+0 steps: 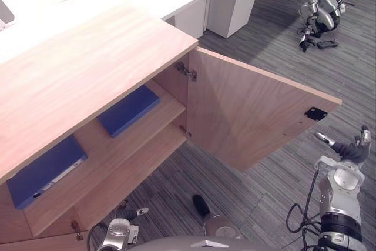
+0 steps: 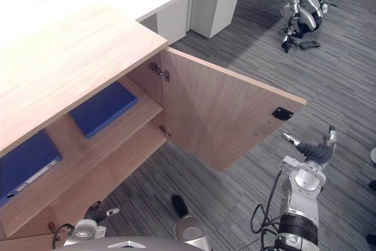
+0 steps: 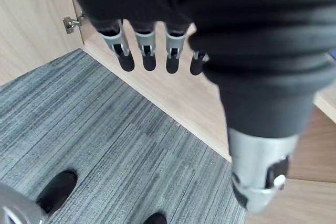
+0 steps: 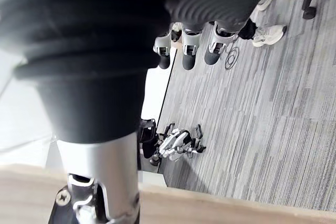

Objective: Walk over to the cabinet, pick up the folder, carry it to the office cabinet, place the folder inside the office cabinet, then close the office cabinet door

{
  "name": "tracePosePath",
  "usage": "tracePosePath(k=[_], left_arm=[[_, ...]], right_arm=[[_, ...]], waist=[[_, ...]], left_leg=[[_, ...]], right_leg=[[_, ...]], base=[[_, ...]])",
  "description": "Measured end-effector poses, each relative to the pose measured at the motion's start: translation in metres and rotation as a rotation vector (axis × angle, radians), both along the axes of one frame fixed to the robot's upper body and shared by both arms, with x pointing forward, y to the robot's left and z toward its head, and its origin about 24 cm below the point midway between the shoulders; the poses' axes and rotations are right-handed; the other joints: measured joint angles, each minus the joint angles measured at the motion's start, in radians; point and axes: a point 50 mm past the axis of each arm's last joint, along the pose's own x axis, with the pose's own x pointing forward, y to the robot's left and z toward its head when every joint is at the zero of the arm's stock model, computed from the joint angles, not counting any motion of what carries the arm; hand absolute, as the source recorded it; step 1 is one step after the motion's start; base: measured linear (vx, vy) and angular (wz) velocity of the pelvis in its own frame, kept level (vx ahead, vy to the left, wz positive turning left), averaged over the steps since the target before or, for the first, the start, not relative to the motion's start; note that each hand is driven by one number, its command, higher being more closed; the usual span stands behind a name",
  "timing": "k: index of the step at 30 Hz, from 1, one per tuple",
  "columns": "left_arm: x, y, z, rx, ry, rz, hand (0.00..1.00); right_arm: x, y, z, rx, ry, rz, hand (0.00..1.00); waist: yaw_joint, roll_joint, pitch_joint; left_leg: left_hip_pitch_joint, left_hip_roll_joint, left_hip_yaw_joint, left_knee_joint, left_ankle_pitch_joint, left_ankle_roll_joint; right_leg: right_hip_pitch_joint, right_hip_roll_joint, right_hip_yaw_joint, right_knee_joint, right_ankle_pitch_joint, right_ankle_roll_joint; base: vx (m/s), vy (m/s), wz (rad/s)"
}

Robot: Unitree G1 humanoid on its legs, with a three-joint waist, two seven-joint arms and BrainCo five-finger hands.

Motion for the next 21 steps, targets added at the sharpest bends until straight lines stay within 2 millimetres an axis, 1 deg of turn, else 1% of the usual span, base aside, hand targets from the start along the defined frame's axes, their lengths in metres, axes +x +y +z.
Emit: tracePosePath(k=[3, 6, 12, 17, 18, 21], left_arm=[[-0.003, 0.0, -0.001, 0.002, 0.009, -0.021, 0.0], [-0.004, -0.001, -0.002, 0.006, 0.018, -0.048, 0.0], [-0.005, -0.003, -0.002, 0.014, 0.022, -0.08, 0.0], [-0.007, -0.004, -0.002, 0.016, 0.026, -0.096, 0.0], [-0.009, -0.004, -0.003, 0.018, 0.032, -0.102, 0.0], [-0.009, -0.005, -0.003, 0.018, 0.034, -0.111, 0.0]], right_arm=[[0.009, -0.002, 0.002, -0.017, 0.029, 0.039, 0.0], [0.017, 0.0, 0.006, -0.053, 0.061, 0.082, 0.0], [0.033, 0.009, 0.007, -0.082, 0.094, 0.148, 0.0], [0.037, 0.013, 0.009, -0.087, 0.089, 0.163, 0.0], [0.039, 0.014, 0.01, -0.088, 0.084, 0.168, 0.0], [0.042, 0.016, 0.012, -0.09, 0.078, 0.174, 0.0]], waist=[[-0.002, 0.011, 0.005], [-0.002, 0.022, 0.009], [-0.001, 0.026, 0.01], [0.008, 0.027, 0.01], [0.008, 0.03, 0.012], [0.007, 0.038, 0.016]], left_leg=[[-0.007, 0.002, -0.009, 0.0, 0.0, 0.0], [-0.013, 0.004, -0.016, 0.0, 0.0, 0.0], [-0.016, 0.0, -0.031, 0.0, 0.001, 0.001], [-0.018, -0.003, -0.037, 0.0, 0.002, 0.002], [-0.018, -0.002, -0.038, 0.0, 0.002, 0.003], [-0.019, 0.001, -0.04, 0.0, 0.002, 0.002]], right_leg=[[-0.005, 0.0, -0.007, 0.0, -0.001, 0.0], [-0.009, 0.0, -0.017, 0.0, 0.006, 0.009], [-0.008, -0.005, -0.024, 0.0, 0.009, 0.013], [-0.008, -0.011, -0.03, -0.001, 0.004, 0.009], [-0.008, -0.01, -0.033, -0.001, 0.0, 0.004], [-0.008, -0.009, -0.04, -0.001, 0.004, 0.009]], base=[[-0.02, -0.06, 0.08], [-0.01, -0.06, 0.07], [-0.03, -0.058, 0.04], [-0.05, -0.058, 0.04], [-0.04, -0.068, 0.02], [-0.02, -0.06, 0.02]])
